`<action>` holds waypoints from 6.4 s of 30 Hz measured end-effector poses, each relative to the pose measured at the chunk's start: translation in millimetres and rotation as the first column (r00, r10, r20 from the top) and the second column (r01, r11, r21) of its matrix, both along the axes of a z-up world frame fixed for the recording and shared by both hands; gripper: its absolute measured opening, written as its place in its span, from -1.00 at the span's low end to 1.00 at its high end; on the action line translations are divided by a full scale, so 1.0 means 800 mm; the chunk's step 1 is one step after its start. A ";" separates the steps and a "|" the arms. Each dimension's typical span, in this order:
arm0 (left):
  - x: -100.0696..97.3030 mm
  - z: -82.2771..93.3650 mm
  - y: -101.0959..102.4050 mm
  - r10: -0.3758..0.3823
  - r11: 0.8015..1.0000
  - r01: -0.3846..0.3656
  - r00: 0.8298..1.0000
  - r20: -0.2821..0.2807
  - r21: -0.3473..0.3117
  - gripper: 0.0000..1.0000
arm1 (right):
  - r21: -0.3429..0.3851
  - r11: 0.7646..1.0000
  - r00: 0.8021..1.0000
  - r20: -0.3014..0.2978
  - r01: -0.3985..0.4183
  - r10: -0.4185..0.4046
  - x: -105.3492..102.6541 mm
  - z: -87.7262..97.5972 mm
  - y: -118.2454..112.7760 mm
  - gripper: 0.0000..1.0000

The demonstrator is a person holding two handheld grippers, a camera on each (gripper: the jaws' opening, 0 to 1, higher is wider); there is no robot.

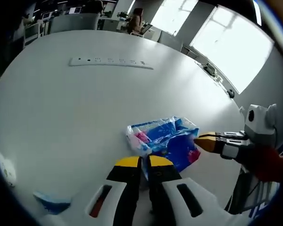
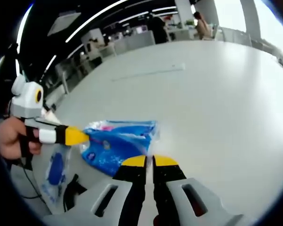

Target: Arrange the tabletop items into an orderly group along one side of the table until the central work area is clear of visible clutter.

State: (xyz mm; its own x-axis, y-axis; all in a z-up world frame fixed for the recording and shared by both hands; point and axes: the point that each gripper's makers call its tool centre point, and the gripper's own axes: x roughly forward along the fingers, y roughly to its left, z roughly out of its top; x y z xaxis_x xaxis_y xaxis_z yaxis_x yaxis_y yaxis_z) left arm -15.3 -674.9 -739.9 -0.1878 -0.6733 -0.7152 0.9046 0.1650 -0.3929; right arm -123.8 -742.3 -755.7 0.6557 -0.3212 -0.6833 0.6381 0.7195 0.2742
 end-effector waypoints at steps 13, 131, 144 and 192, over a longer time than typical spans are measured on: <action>0.006 -0.002 0.010 -0.012 1.000 0.012 1.000 0.002 0.025 -0.84 | 0.011 1.000 1.000 0.019 0.000 -0.001 -0.006 0.002 -0.005 -0.78; -0.008 -0.019 0.344 0.515 0.857 -0.477 0.799 -0.311 0.196 -0.52 | -0.137 0.904 0.913 -0.117 -0.404 0.391 0.070 0.031 0.130 -0.73; -0.003 -0.026 0.336 0.556 0.831 -0.516 0.753 -0.351 0.209 -0.55 | -0.134 0.788 0.798 -0.150 -0.601 0.583 0.157 0.029 0.177 -0.56; 0.047 -0.016 0.348 0.568 0.818 -0.549 0.722 -0.395 0.173 -1.00 | -0.071 0.765 0.759 -0.208 -0.641 0.617 0.177 0.011 0.199 -1.00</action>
